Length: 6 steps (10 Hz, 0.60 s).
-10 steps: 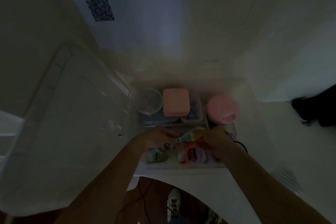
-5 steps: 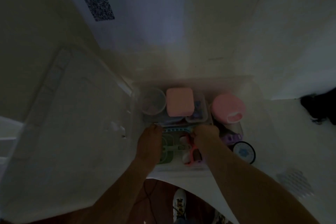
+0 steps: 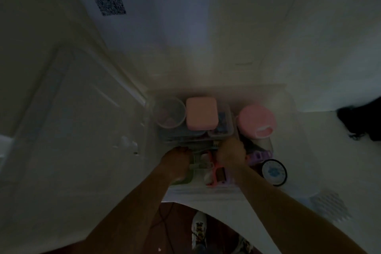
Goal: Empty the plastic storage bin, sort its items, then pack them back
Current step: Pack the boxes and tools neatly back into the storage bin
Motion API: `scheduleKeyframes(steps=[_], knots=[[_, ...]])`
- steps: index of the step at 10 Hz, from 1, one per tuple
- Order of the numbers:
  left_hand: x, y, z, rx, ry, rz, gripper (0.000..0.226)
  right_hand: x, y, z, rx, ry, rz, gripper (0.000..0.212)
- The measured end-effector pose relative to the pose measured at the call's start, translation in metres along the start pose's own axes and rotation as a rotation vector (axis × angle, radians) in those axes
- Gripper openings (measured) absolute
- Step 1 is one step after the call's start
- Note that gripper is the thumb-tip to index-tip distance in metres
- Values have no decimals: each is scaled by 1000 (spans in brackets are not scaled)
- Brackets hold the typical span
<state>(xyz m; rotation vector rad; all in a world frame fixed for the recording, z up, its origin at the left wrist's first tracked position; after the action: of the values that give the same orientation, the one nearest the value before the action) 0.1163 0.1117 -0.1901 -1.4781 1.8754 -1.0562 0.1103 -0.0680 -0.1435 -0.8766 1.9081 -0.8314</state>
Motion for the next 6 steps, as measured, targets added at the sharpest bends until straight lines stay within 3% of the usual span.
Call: scheduleKeyframes(steps=[1,3,4,5,6], knots=[[-2,0,4,-15,-14,-32,46,3,4,0,-86,-196,-234,25],[-9,4,0,-77,-52,-113,60,15,2,14,-209,-377,-205,37],[-8,1,-3,-110,-77,-110,67,17,-9,11,-372,-333,-275,34],[-7,-2,-9,-125,-137,-69,75,16,-17,10,-339,-311,-226,36],[-7,-3,-13,-94,-164,-24,82,26,-12,19,-200,-557,-337,33]])
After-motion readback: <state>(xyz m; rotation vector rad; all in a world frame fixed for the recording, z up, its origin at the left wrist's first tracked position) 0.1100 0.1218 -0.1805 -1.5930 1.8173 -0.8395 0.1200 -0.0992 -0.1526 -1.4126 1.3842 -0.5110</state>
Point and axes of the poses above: each hand's wrist, its own z-axis towards the middle knuckle, its own y-axis out of the palm, x = y × z, the point moved 1 cm from there along z, towards the middle knuckle, and after that the axes turned 10 degrees about -y, right-handed, at the moved point
